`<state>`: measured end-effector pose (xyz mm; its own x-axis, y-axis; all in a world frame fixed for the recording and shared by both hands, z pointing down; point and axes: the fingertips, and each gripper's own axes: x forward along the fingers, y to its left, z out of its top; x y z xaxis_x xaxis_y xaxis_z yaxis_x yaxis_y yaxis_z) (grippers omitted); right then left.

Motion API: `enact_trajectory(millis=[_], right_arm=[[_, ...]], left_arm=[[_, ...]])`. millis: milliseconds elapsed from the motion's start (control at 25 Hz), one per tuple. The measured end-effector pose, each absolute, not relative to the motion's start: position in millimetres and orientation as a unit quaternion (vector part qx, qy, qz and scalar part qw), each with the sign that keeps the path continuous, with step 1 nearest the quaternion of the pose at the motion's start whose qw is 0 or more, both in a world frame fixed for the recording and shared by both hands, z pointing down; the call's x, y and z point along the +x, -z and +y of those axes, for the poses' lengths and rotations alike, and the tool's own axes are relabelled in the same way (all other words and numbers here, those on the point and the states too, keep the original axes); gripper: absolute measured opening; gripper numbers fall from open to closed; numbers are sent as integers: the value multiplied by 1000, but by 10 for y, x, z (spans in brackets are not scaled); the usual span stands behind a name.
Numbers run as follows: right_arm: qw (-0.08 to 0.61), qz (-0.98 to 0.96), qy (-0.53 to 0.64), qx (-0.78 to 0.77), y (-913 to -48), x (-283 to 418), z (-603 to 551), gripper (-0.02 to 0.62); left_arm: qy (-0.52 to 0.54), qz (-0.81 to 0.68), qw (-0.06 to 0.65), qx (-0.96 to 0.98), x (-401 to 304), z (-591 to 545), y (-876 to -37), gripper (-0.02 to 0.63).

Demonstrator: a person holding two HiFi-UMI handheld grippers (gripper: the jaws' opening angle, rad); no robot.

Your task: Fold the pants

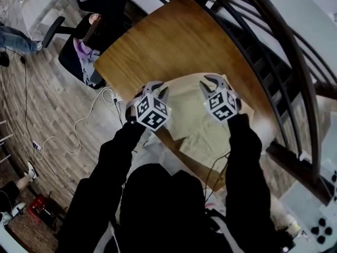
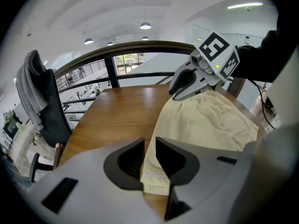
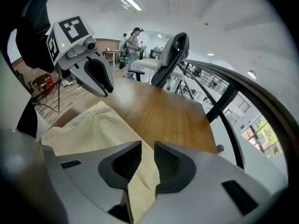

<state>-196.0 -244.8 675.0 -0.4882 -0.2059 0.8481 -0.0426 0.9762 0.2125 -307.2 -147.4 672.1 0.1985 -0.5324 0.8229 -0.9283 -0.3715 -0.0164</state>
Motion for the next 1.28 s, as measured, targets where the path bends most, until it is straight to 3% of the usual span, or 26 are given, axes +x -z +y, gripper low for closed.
enact_trajectory(millis=[320,1280], right_arm=[[533,-834,127,71,-7046,-1943,-2662,67],[598,-797,85,-7,-7472,-1766,-2831,91]], left_arm=[[-402,-484,264,731,-3087,-1402,-6957,69],[-421,-444,313,727,-3061,-1436,-7460,77]])
